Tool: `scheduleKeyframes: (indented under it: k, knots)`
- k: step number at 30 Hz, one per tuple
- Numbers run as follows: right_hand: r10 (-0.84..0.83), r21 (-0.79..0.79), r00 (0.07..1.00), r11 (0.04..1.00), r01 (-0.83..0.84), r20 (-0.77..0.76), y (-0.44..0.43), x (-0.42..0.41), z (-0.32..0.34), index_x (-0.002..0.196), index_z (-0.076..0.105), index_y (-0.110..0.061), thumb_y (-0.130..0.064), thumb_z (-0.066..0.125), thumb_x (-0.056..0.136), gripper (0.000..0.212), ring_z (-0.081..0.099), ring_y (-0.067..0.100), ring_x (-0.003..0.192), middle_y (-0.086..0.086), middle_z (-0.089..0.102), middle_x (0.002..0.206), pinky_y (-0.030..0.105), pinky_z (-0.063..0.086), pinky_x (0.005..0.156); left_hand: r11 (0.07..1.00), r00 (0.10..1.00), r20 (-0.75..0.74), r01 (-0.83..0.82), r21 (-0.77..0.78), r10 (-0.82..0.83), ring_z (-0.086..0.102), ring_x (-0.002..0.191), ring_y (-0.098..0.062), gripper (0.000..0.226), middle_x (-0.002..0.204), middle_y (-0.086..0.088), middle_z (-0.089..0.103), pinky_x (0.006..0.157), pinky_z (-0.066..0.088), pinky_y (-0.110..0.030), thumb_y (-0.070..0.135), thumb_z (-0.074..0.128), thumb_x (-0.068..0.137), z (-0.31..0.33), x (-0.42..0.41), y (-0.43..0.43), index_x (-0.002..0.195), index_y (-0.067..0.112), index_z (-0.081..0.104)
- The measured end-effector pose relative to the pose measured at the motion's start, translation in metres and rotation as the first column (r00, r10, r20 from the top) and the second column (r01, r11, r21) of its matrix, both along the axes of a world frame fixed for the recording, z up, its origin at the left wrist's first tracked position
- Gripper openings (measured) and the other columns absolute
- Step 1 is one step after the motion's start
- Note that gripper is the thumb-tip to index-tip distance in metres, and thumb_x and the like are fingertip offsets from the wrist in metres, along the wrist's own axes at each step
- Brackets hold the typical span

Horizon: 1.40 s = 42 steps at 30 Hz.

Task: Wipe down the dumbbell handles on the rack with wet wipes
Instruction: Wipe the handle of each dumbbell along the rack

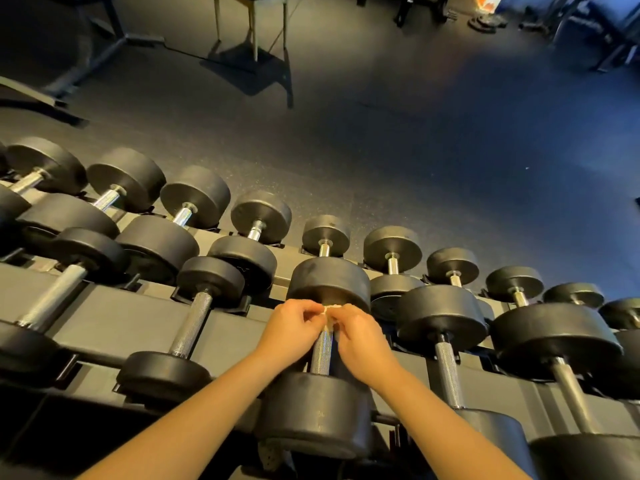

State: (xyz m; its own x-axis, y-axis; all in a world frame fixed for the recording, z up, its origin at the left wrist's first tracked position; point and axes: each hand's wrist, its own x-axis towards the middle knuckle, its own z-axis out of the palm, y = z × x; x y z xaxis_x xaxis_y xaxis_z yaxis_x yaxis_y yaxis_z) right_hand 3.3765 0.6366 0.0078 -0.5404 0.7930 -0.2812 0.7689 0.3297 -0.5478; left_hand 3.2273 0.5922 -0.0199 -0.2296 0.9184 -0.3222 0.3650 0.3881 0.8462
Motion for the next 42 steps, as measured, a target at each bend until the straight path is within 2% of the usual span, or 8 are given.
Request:
scheduleKeyframes:
  k: [5, 9, 13, 19, 29, 31, 38, 42]
  knots:
    - [-0.198, 0.168, 0.967, 0.960, 0.225, -0.163, 0.027, 0.019, 0.034, 0.104, 0.073, -0.014, -0.005, 0.047, 0.097, 0.028, 0.065, 0.015, 0.082, -0.002, 0.070, 0.091, 0.036, 0.055, 0.078, 0.997, 0.977, -0.210, 0.000, -0.080, -0.017, 0.061, 0.056, -0.011, 0.037, 0.058, 0.001, 0.065, 0.056, 0.049, -0.031, 0.050, 0.073, 0.090, -0.002, 0.004, 0.013, 0.067, 0.020, 0.075]
    - [-0.161, 0.298, 0.977, 0.934, 0.196, -0.138, 0.065, 0.002, 0.050, 0.122, 0.065, -0.017, -0.018, 0.052, 0.102, 0.024, 0.060, 0.014, 0.099, -0.002, 0.063, 0.114, 0.027, 0.047, 0.086, 0.944, 0.978, 0.075, -0.165, -0.284, 0.193, 0.068, 0.063, -0.016, 0.034, 0.064, -0.004, 0.070, 0.068, 0.059, -0.035, 0.038, 0.075, 0.091, -0.007, 0.005, 0.026, 0.072, 0.010, 0.075]
    - [-0.118, 0.102, 0.987, 0.986, 0.129, -0.109, 0.095, -0.032, 0.021, 0.136, 0.055, -0.018, -0.033, 0.049, 0.106, 0.035, 0.058, 0.019, 0.118, 0.002, 0.057, 0.134, 0.036, 0.050, 0.098, 0.794, 0.763, 0.385, -0.264, -0.547, 0.519, 0.074, 0.077, -0.028, 0.019, 0.090, -0.018, 0.074, 0.070, 0.064, -0.041, 0.006, 0.056, 0.100, -0.014, 0.002, 0.035, 0.114, -0.003, 0.066]
    - [-0.219, 0.076, 0.945, 0.967, 0.244, -0.244, 0.093, -0.047, -0.017, 0.092, 0.059, -0.019, -0.032, 0.036, 0.107, 0.030, 0.060, 0.020, 0.077, 0.000, 0.063, 0.084, 0.047, 0.050, 0.070, 0.711, 0.406, 0.648, -0.009, -0.703, 0.645, 0.077, 0.090, -0.035, 0.037, 0.106, -0.026, 0.074, 0.085, 0.059, -0.049, 0.020, 0.041, 0.107, -0.019, 0.011, 0.038, 0.114, -0.006, 0.067]
    - [-0.222, 0.109, 0.938, 0.960, 0.258, -0.268, 0.093, -0.045, -0.021, 0.098, 0.062, -0.016, -0.027, 0.037, 0.108, 0.030, 0.060, 0.014, 0.075, -0.001, 0.064, 0.083, 0.047, 0.054, 0.071, 0.852, 0.746, 0.535, -0.082, -0.518, 0.397, 0.075, 0.088, -0.031, 0.033, 0.093, -0.015, 0.077, 0.089, 0.060, -0.045, 0.036, 0.067, 0.094, -0.027, 0.015, 0.035, 0.104, 0.006, 0.073]
    - [-0.216, 0.116, 0.941, 0.961, 0.252, -0.259, 0.093, -0.045, -0.022, 0.099, 0.062, -0.016, -0.027, 0.036, 0.108, 0.029, 0.060, 0.015, 0.076, 0.000, 0.064, 0.084, 0.047, 0.053, 0.072, 0.862, 0.716, 0.577, -0.070, -0.501, 0.393, 0.073, 0.077, -0.027, 0.031, 0.088, -0.017, 0.075, 0.080, 0.061, -0.040, 0.032, 0.061, 0.102, -0.024, 0.017, 0.034, 0.103, 0.002, 0.070]
    - [-0.202, 0.117, 0.945, 0.964, 0.238, -0.256, 0.095, -0.043, -0.025, 0.100, 0.063, -0.017, -0.026, 0.038, 0.107, 0.028, 0.059, 0.014, 0.075, -0.001, 0.064, 0.082, 0.040, 0.050, 0.066, 0.823, 0.318, 0.787, 0.037, -0.567, 0.529, 0.071, 0.112, -0.034, 0.047, 0.120, -0.025, 0.071, 0.100, 0.054, -0.045, 0.038, 0.045, 0.109, -0.028, 0.008, 0.014, 0.134, 0.000, 0.055]
    - [-0.210, 0.105, 0.942, 0.964, 0.244, -0.261, 0.096, -0.043, -0.025, 0.100, 0.063, -0.018, -0.026, 0.040, 0.107, 0.026, 0.059, 0.012, 0.074, -0.003, 0.063, 0.081, 0.036, 0.048, 0.064, 0.817, 0.319, 0.787, 0.059, -0.573, 0.529, 0.071, 0.111, -0.034, 0.056, 0.121, -0.025, 0.071, 0.098, 0.053, -0.045, 0.044, 0.036, 0.110, -0.028, 0.001, 0.008, 0.133, 0.000, 0.061]
